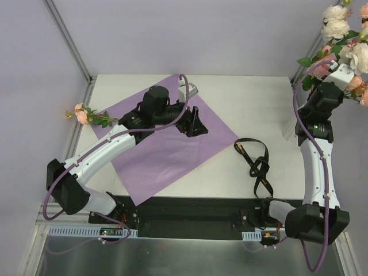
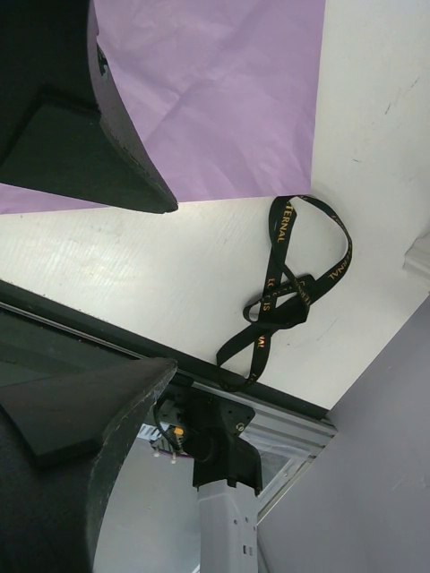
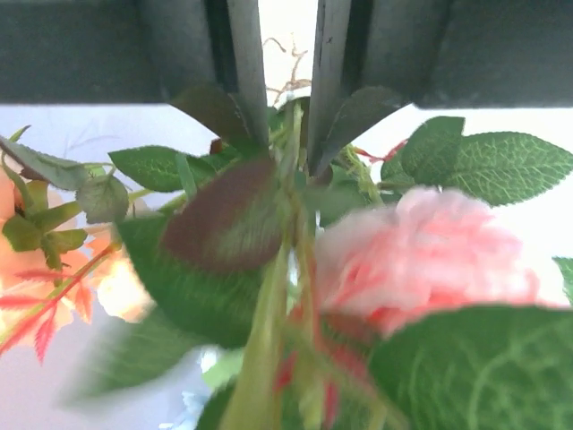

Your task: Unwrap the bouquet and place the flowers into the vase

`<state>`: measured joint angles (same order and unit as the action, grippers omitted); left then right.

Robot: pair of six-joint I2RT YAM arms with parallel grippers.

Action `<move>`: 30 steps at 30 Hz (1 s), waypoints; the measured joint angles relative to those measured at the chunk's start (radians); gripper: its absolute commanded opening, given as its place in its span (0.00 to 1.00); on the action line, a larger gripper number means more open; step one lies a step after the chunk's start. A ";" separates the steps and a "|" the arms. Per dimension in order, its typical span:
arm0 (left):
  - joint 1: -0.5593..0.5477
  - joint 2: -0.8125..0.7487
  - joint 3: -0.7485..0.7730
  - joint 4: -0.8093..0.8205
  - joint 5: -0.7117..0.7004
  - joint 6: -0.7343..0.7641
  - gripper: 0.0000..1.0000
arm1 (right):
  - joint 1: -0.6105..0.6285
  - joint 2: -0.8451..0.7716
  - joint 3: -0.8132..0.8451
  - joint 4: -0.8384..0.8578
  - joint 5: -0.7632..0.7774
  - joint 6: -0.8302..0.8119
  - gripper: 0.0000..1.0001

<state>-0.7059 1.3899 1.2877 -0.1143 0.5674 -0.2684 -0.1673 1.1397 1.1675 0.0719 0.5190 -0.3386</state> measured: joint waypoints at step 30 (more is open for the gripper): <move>0.000 0.011 0.000 0.000 0.000 0.000 0.66 | 0.233 -0.294 -0.182 -0.700 -0.214 0.484 0.98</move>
<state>-0.7059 1.4014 1.2877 -0.1143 0.5674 -0.2684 0.0654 0.8455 0.9859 -0.6281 0.3054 0.1459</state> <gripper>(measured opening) 0.652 0.978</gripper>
